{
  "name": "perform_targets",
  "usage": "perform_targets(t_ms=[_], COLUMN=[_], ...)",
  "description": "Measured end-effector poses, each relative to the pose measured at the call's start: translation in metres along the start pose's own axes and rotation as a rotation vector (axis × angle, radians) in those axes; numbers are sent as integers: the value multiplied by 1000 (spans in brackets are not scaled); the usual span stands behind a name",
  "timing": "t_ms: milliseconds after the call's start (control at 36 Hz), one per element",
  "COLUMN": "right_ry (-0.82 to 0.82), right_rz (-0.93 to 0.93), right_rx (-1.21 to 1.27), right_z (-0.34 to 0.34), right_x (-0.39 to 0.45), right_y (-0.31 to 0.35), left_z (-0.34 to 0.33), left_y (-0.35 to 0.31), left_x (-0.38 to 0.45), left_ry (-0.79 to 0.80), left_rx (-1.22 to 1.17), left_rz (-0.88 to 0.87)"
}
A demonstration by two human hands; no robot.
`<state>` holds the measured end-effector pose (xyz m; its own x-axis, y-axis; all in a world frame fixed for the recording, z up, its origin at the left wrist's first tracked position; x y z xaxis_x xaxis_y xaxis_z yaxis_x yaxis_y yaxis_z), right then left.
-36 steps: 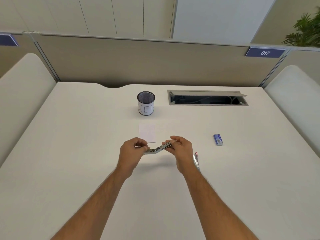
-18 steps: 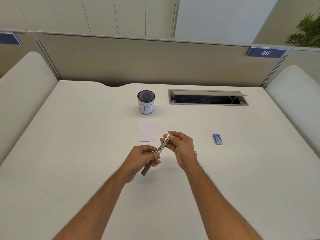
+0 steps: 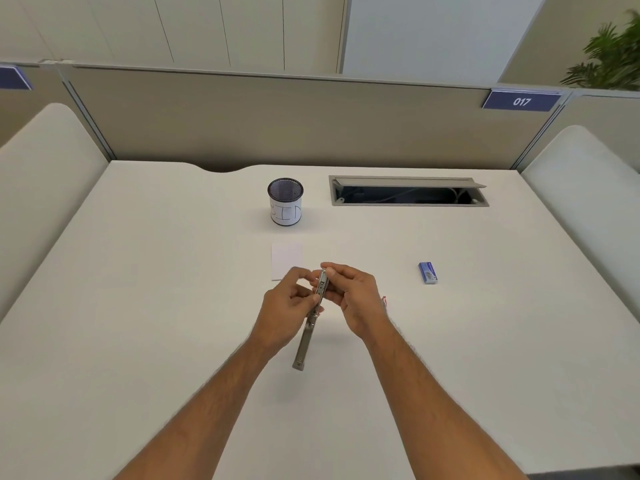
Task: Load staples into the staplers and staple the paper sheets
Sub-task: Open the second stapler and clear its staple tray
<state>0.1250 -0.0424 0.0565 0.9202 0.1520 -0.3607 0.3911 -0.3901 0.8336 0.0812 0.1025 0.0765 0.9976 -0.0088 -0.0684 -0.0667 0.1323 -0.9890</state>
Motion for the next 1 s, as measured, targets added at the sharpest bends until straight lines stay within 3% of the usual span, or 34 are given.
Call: perform_targets(t_ms=[444, 667, 1000], right_ry=[87, 34, -25], right_rz=[-57, -37, -34], right_rx=[-28, -59, -47], right_z=[-2, -2, -10], right_x=[-6, -7, -3], right_y=[-8, -11, -15], left_z=[-1, 1, 2], left_y=[7, 9, -1], left_x=[0, -1, 2], left_ry=[-35, -28, -21], left_rx=[53, 59, 322], left_rz=[-64, -65, -145])
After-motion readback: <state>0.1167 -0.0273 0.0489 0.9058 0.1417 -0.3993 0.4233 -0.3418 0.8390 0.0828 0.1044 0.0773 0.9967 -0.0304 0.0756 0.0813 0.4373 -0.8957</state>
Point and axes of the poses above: each hand's wrist, its own x-axis towards the middle knuckle, its own z-axis out of the back of the hand, y = z × x, the point moved 7 cm from there along x, towards the middle knuckle, and after that the axes turned 3 degrees about -z, right-handed, at the moved point
